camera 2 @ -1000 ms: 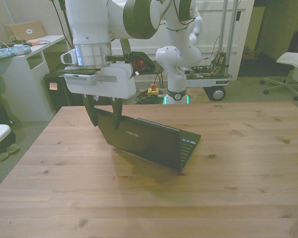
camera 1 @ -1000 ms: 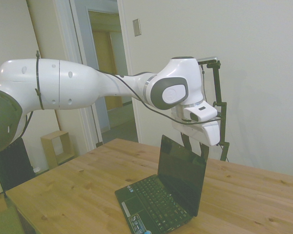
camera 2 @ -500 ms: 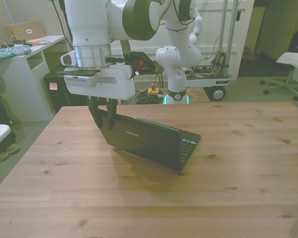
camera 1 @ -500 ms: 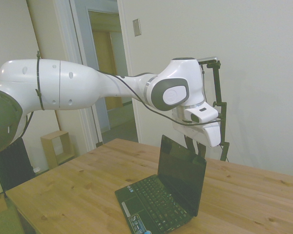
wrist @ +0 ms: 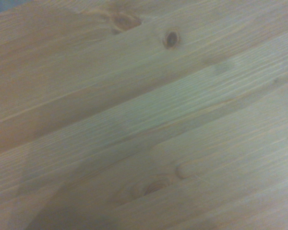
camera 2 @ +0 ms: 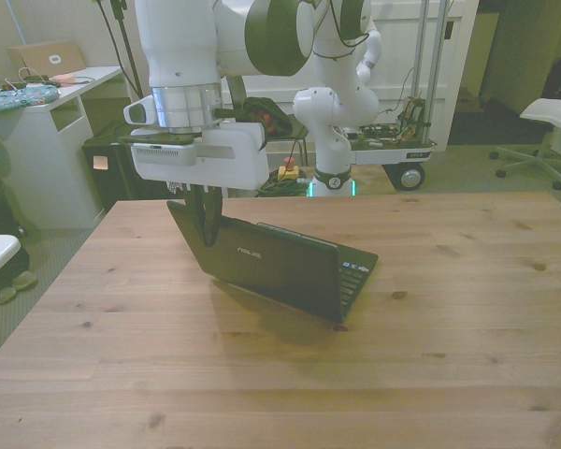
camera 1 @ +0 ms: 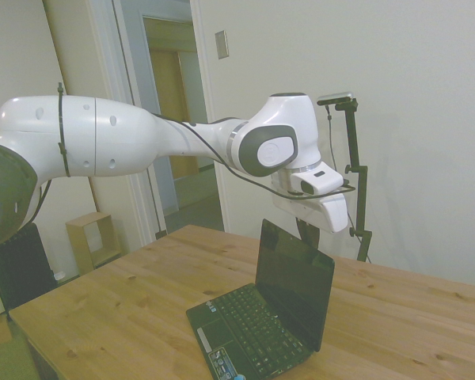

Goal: Close the laptop

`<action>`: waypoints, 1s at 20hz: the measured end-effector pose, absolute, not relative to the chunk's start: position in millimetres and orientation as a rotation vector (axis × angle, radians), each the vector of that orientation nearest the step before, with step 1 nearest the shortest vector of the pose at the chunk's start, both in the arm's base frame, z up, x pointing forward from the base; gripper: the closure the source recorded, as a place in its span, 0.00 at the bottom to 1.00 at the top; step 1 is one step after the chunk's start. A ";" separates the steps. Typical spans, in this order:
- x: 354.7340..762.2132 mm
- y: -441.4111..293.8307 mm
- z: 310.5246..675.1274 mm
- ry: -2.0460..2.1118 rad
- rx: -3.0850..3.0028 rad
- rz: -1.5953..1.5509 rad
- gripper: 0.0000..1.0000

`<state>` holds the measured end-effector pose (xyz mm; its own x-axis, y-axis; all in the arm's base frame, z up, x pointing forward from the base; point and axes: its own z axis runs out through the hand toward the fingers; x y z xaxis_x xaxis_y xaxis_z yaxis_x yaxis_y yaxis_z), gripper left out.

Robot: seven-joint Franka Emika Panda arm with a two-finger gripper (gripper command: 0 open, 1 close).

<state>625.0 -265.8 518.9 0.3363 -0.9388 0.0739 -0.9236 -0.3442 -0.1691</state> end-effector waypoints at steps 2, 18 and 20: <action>618.9 -258.7 523.6 1.738 -2.481 -0.242 1.00; 523.4 -91.5 467.4 1.729 -2.486 -0.075 1.00; 508.6 -80.3 439.0 1.750 -2.487 -0.037 1.00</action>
<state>508.6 -80.3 439.0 0.3392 -0.9399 -0.0382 -0.9375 -0.3344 -0.0959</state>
